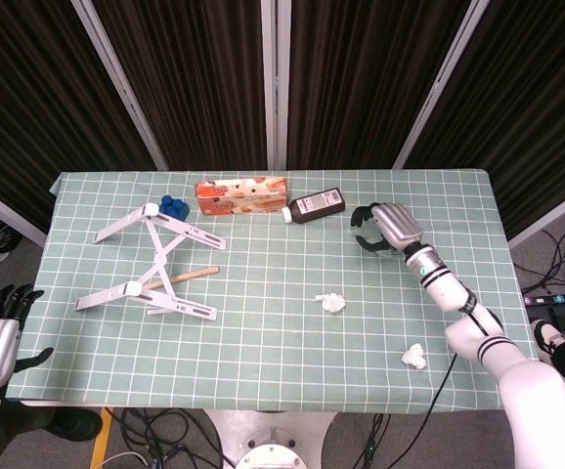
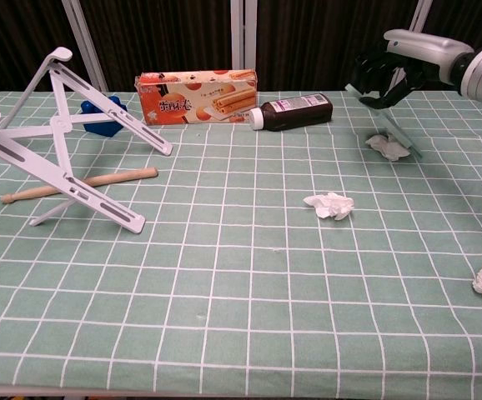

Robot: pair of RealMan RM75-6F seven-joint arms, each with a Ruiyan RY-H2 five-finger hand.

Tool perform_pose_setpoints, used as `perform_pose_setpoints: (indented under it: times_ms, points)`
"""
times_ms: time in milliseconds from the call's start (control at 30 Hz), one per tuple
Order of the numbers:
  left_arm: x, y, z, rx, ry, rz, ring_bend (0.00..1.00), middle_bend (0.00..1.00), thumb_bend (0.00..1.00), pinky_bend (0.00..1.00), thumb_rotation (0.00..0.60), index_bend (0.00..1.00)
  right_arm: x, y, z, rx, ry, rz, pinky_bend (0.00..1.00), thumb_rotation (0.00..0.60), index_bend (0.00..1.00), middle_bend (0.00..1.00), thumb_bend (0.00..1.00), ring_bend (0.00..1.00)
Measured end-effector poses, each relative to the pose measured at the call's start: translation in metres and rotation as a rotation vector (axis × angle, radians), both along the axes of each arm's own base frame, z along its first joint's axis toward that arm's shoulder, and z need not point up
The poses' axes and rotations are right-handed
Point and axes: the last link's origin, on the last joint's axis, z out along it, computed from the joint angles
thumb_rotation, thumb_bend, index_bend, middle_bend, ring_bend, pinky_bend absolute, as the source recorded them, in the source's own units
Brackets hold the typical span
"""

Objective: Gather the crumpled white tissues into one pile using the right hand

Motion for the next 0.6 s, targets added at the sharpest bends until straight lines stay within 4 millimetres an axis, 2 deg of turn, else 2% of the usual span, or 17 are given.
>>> perform_pose_setpoints:
  times_ms: [167,367,600]
  points:
    - [0.002,0.003,0.0,-0.005,0.005,-0.002,0.07,0.11,0.0,0.1,0.6,0.17,0.01,0.008,-0.011,0.095,-0.139,0.019,0.43,0.6,0.7,0.61,0.41,0.38]
    - [0.003,0.004,-0.001,-0.005,0.003,-0.008,0.07,0.11,0.0,0.1,0.6,0.17,0.019,0.029,-0.017,0.193,-0.238,0.105,0.43,0.6,0.7,0.61,0.41,0.38]
    - [0.002,0.002,-0.001,-0.003,-0.003,-0.009,0.07,0.11,0.0,0.1,0.6,0.17,0.022,0.053,-0.011,0.251,-0.33,0.174,0.43,0.6,0.71,0.61,0.41,0.38]
